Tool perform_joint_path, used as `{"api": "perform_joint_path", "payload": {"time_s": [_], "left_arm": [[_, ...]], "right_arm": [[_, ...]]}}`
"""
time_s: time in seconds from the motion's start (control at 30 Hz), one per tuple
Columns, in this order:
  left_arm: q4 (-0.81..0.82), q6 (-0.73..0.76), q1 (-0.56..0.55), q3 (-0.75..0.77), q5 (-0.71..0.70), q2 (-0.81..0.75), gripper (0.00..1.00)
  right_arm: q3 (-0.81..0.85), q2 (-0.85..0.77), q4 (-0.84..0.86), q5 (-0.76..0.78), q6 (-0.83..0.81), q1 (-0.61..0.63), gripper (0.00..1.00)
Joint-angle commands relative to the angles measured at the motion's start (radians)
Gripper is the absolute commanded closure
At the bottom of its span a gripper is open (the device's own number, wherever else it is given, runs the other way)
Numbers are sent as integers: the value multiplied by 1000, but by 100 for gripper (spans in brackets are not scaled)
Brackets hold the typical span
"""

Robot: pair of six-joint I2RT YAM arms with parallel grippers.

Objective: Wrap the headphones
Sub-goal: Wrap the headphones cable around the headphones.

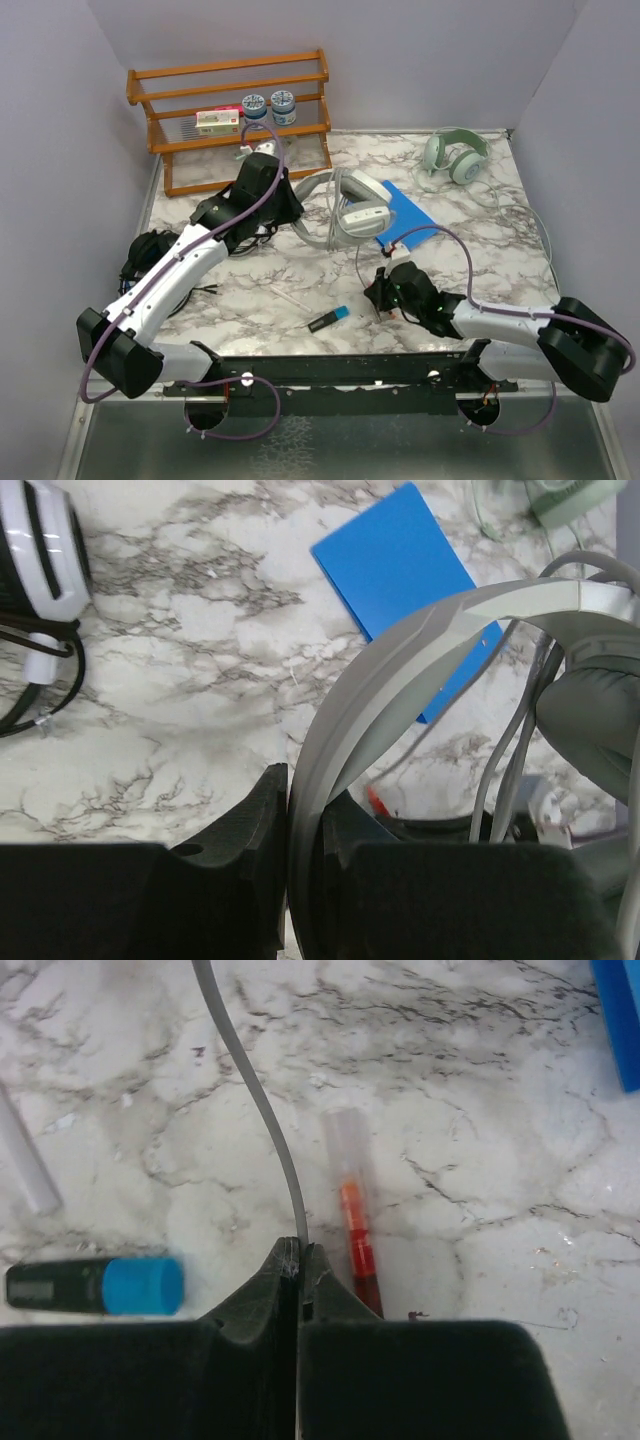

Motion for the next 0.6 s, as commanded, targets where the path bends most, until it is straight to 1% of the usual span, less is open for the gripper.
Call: {"api": "perform_joint_path", "payload": {"time_s": [0.0,0.1,0.13,0.23,0.4,0.5,0.57], "left_arm": [[101,-103,106,8,92,-14,100],[115,-153,163,0,95,0,100],[119,-168,174,-1,116,4,100],[123,-203,207,4,104,10,100],[119,-265,224,1,-47,9,100],[106,-283,224,-4,-73,35,100],[71,-296,223,6,-93,58,100]], "right_arm": [[13,-116,-86,-157,-98,16,99],[40,-160,-133,-316,-159,23,99],[45,-177,-134,-373,-174,25,99],[64,-222,-166,-472,-183,33,99],[129,-275,-226,-644,-211,37,99],[179,-284,-235,-731,-168,36,99],[241,-261,-277,-788,-146,37,99]]}}
